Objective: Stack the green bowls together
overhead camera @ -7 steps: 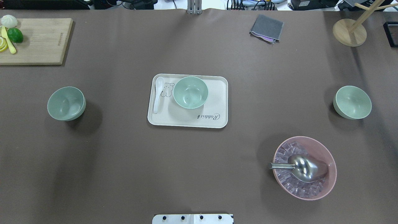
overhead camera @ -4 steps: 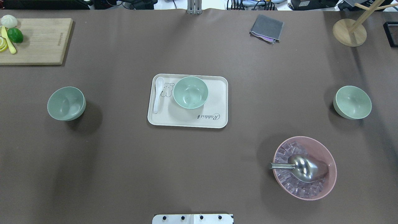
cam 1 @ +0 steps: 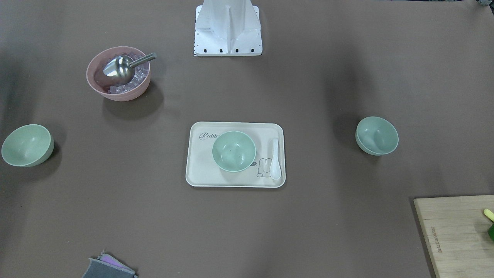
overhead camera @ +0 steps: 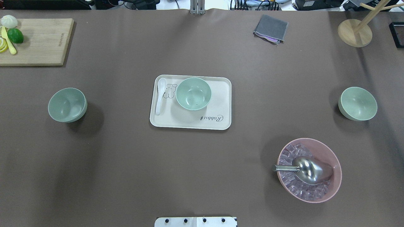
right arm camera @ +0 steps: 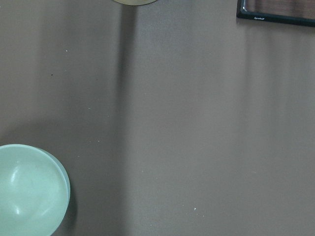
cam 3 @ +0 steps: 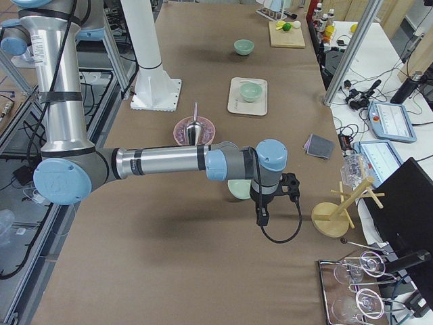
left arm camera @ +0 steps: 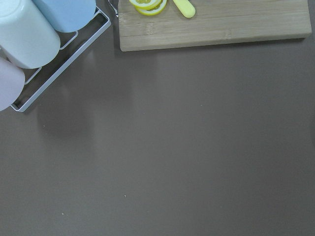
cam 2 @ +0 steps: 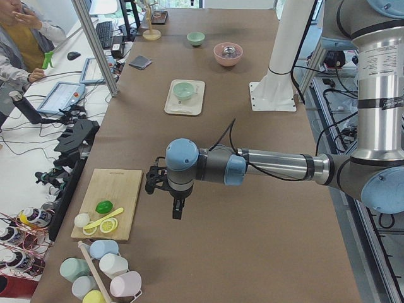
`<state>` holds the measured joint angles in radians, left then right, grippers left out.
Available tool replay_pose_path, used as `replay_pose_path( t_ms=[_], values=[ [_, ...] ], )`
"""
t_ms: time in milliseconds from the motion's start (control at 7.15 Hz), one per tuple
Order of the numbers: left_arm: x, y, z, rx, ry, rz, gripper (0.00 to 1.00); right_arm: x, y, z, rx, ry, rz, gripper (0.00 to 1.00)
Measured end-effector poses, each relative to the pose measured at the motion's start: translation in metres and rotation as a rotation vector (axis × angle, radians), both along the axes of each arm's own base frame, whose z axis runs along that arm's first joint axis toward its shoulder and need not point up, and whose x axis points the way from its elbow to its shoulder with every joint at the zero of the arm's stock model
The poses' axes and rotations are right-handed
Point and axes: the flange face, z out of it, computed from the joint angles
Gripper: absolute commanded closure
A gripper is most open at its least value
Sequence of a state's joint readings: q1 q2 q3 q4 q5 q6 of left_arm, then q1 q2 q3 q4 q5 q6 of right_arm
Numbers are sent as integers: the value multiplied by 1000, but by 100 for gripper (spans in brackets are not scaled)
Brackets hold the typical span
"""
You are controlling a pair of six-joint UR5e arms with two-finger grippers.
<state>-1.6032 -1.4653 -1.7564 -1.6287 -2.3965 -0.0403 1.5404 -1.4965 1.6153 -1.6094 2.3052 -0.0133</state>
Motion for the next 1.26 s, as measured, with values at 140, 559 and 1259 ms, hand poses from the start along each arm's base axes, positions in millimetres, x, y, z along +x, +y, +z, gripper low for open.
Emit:
replay_pose_path(
  t_ms=[140, 559, 1259],
  values=[
    [1, -1, -3, -19, 23, -21, 1, -1, 1, -2, 7, -9, -1, 0],
    [1, -1, -6, 40, 27, -39, 2, -4, 13, 18, 79, -62, -10, 0],
    [19, -9, -12, 56, 33, -6, 2, -72, 22, 19, 30, -99, 58, 1]
  ],
)
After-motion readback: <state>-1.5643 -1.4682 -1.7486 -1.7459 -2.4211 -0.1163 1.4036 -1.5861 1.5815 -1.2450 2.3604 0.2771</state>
